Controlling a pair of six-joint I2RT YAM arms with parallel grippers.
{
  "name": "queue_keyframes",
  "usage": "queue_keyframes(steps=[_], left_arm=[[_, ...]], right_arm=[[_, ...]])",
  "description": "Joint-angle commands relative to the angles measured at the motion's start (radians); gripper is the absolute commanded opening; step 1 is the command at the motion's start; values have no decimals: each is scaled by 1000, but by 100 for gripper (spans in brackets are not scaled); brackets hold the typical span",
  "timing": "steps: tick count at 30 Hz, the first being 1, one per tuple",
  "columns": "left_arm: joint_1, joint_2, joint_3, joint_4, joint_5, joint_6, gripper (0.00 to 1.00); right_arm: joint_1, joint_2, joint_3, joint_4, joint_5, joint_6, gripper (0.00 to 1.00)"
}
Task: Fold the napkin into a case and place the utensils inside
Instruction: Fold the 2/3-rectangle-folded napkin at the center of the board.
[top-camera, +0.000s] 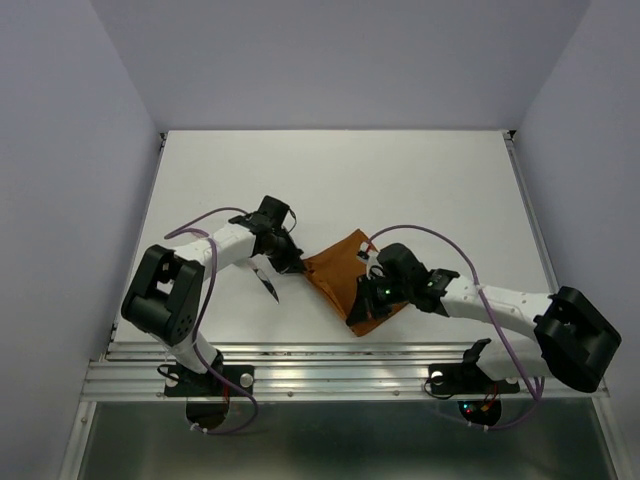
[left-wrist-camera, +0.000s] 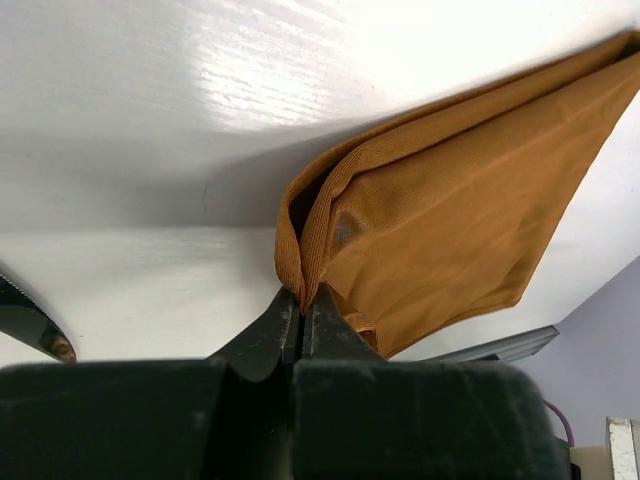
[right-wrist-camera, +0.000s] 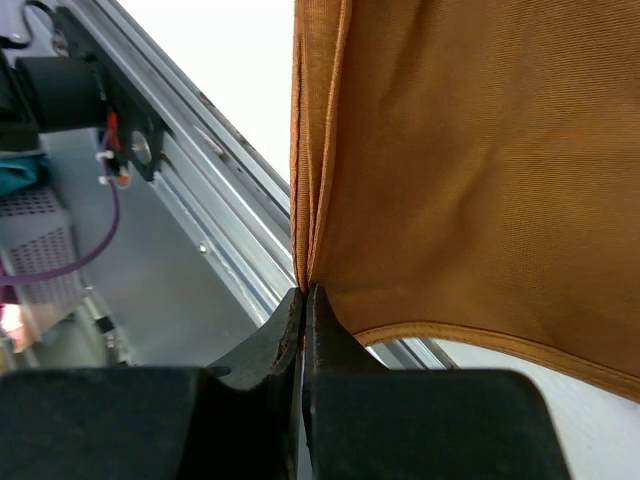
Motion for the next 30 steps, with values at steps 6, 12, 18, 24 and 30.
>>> queue_keyframes(steps=[6, 12, 18, 24, 30], left_arm=[[-12, 82, 157, -92, -108, 66, 0], [-16, 91, 152, -93, -97, 45, 0], [-34, 88, 158, -115, -101, 18, 0], [-38, 80, 145, -109, -88, -1, 0], [-41, 65, 145, -122, -97, -18, 0]], right_arm=[[-59, 57, -10, 60, -119, 22, 1], [-59, 84, 88, -133, 50, -39, 19], [-48, 22, 186, -214, 228, -89, 53], [29, 51, 312, -213, 467, -156, 56], [180, 251, 467, -149, 694, -240, 63]])
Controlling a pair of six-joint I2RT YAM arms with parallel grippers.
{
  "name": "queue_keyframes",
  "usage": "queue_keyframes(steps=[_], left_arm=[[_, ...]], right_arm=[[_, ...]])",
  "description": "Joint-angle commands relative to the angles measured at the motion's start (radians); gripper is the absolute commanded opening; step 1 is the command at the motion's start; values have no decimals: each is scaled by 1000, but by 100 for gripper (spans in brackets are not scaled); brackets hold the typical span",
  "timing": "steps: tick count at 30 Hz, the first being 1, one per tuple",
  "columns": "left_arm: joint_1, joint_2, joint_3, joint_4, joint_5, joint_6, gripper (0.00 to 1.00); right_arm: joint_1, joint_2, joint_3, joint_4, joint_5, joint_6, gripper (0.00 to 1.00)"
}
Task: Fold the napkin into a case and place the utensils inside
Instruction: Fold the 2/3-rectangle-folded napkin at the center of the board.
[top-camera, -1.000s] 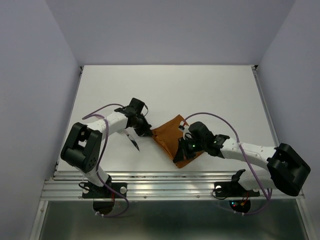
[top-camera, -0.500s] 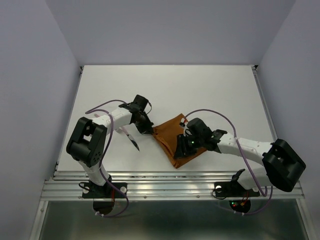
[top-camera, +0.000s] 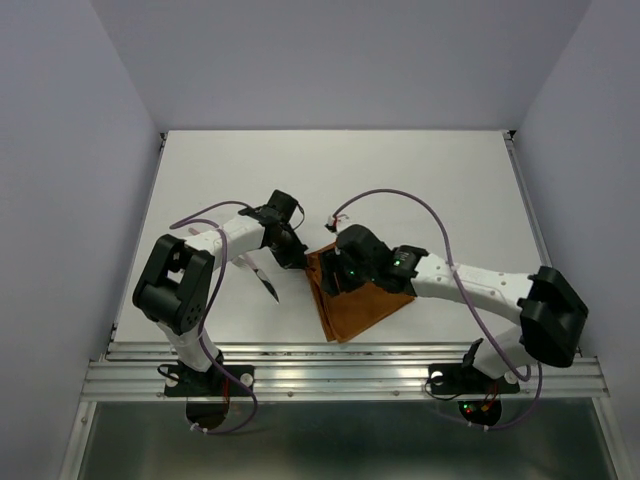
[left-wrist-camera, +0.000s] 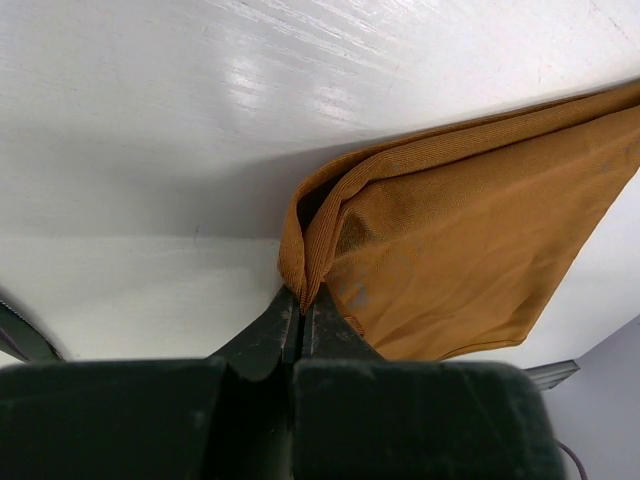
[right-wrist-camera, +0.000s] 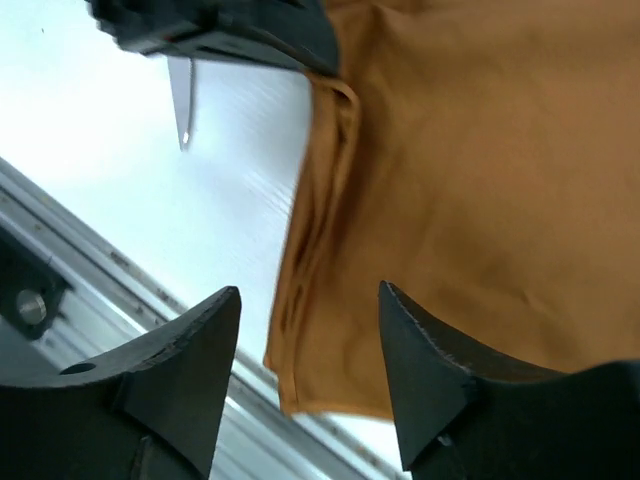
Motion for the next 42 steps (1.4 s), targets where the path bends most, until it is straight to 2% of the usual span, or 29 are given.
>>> queue_keyframes(steps=[1, 5, 11, 19, 25, 34, 38, 39, 42], left_arm=[[-7, -35, 21, -37, -16, -20, 0], [-9, -44, 10, -34, -12, -21, 0], [-17, -51, -2, -38, -12, -18, 0], [-17, -74, -19, -34, -15, -21, 0], [-17, -94, -36, -29, -15, -26, 0], [-18, -104, -51, -23, -12, -28, 0], [-18, -105, -56, -18, -10, -31, 0], [-18, -104, -59, -17, -10, -31, 0], [-18, -102, -65, -14, -9, -32, 0]], right_arm=[[95, 131, 100, 68, 231, -86, 64], [114, 199, 87, 187, 302, -119, 66], [123, 215, 12, 406, 343, -192, 71], [132, 291, 18, 463, 320, -208, 75], [152, 352, 47, 457, 386, -215, 74], [181, 400, 50, 516, 485, -255, 68], [181, 416, 57, 536, 514, -249, 61], [181, 418, 57, 546, 518, -248, 55], [190, 415, 61, 556, 547, -235, 47]])
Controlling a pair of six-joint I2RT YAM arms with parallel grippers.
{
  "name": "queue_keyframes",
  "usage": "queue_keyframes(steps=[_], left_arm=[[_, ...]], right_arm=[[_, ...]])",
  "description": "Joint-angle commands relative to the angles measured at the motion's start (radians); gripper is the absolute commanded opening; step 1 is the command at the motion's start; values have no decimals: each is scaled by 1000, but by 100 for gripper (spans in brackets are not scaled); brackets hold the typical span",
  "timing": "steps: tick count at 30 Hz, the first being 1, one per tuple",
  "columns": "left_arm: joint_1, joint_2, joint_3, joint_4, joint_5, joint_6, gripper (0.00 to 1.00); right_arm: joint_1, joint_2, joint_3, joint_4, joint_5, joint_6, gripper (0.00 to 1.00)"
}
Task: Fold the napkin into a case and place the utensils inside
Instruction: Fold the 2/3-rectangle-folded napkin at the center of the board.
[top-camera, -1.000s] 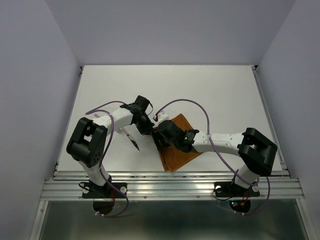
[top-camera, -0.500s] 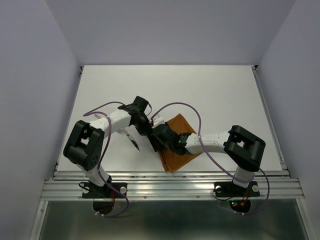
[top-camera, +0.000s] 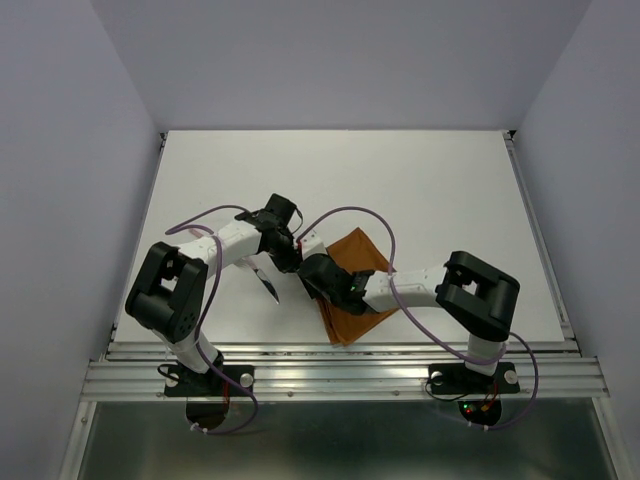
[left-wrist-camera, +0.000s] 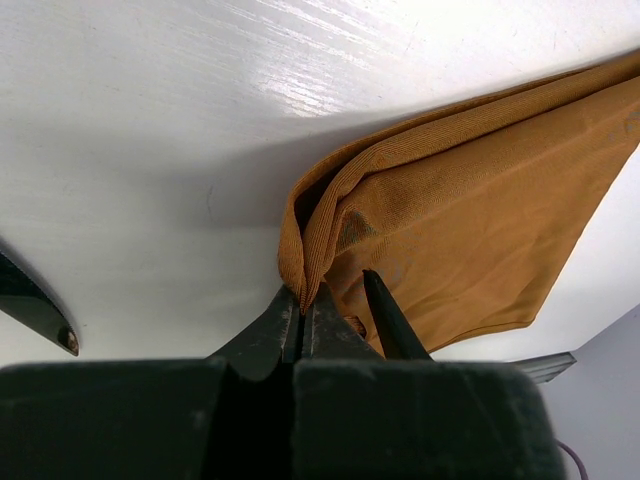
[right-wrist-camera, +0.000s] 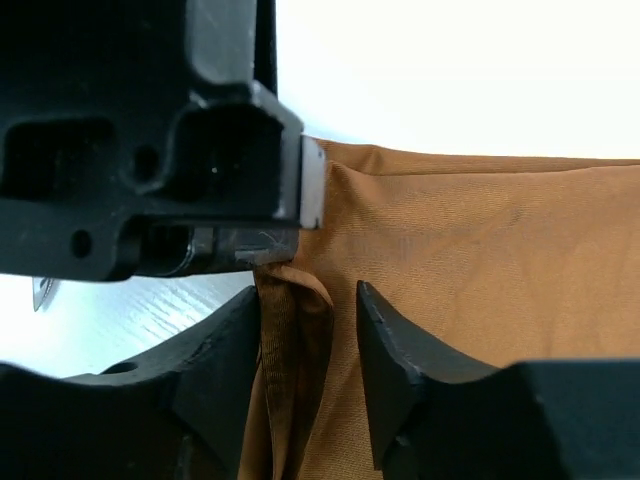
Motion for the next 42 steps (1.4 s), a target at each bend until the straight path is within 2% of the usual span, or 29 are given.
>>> queue_keyframes(steps=[1, 7, 10, 11, 13, 14, 15, 17, 18, 20, 21, 24, 33, 42], left_arm=[[-7, -41, -21, -2, -5, -7, 0], [-7, -42, -31, 14, 7, -10, 0], [-7, -45, -36, 21, 14, -9, 0], [-7, -47, -42, 33, 18, -9, 0], [-7, -51, -48, 50, 40, -4, 1], [-7, -54, -51, 63, 44, -4, 4], [-7, -56, -56, 70, 49, -3, 14], [-7, -70, -59, 82, 53, -1, 26], [-7, -80, -61, 86, 52, -1, 39], [-5, -88, -59, 90, 49, 3, 51], [-5, -94, -54, 87, 47, 8, 61], [-5, -104, -47, 85, 44, 17, 71], [-4, -143, -53, 82, 49, 36, 74], [10, -191, -80, 99, 79, 62, 75]], right_arm=[[16, 7, 40, 78, 77, 5, 46], [16, 30, 56, 78, 70, 6, 34], [16, 30, 51, 80, 56, 17, 18], [16, 25, 46, 83, 48, 21, 8], [16, 16, 39, 89, 15, 37, 1], [16, 13, 34, 93, -2, 44, 1], [7, 2, 28, 98, -20, 58, 1], [7, -12, 7, 107, -75, 77, 1], [-2, -27, -3, 118, -94, 96, 1], [-12, -41, -24, 126, -152, 118, 1], [-25, -44, -26, 126, -178, 127, 1], [-53, -56, -38, 127, -266, 172, 1], [-156, -94, -111, 188, -459, 285, 1], [-234, -67, -98, 210, -711, 354, 1]])
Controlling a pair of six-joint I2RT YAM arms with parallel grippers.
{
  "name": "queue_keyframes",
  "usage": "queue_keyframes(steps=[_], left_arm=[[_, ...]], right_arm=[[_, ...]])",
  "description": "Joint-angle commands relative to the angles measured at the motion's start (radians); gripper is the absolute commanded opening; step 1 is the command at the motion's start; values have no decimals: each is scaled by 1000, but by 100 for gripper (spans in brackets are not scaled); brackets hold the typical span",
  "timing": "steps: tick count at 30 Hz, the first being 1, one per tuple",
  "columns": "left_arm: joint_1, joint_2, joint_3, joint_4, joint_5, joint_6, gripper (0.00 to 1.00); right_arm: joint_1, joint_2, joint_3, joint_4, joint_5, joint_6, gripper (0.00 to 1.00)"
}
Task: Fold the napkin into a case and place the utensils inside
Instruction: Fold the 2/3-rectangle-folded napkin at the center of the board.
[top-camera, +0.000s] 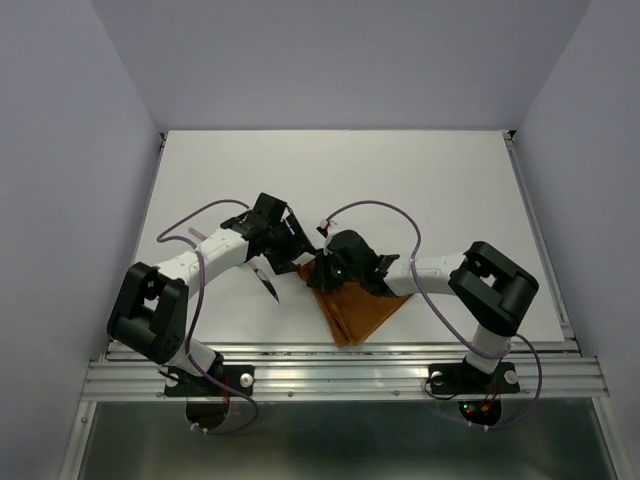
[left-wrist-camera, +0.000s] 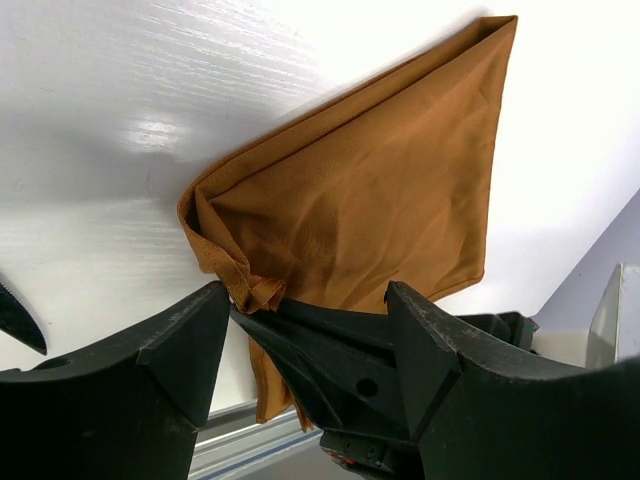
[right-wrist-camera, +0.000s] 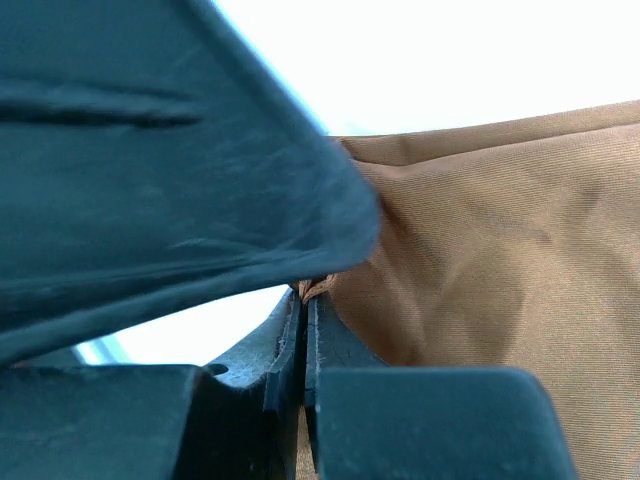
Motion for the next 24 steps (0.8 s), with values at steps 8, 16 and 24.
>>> queue_keyframes(steps=[8, 16, 24], left_arm=[[9, -102, -5, -42, 22, 149, 74], [26, -186, -117, -26, 41, 172, 72], [32, -173, -190, 42, 89, 195, 87]], right_arm=[[-116, 72, 68, 76, -375, 194, 1], [-146, 98, 102, 74, -481, 275, 1], [-186, 116, 101, 76, -562, 312, 1]])
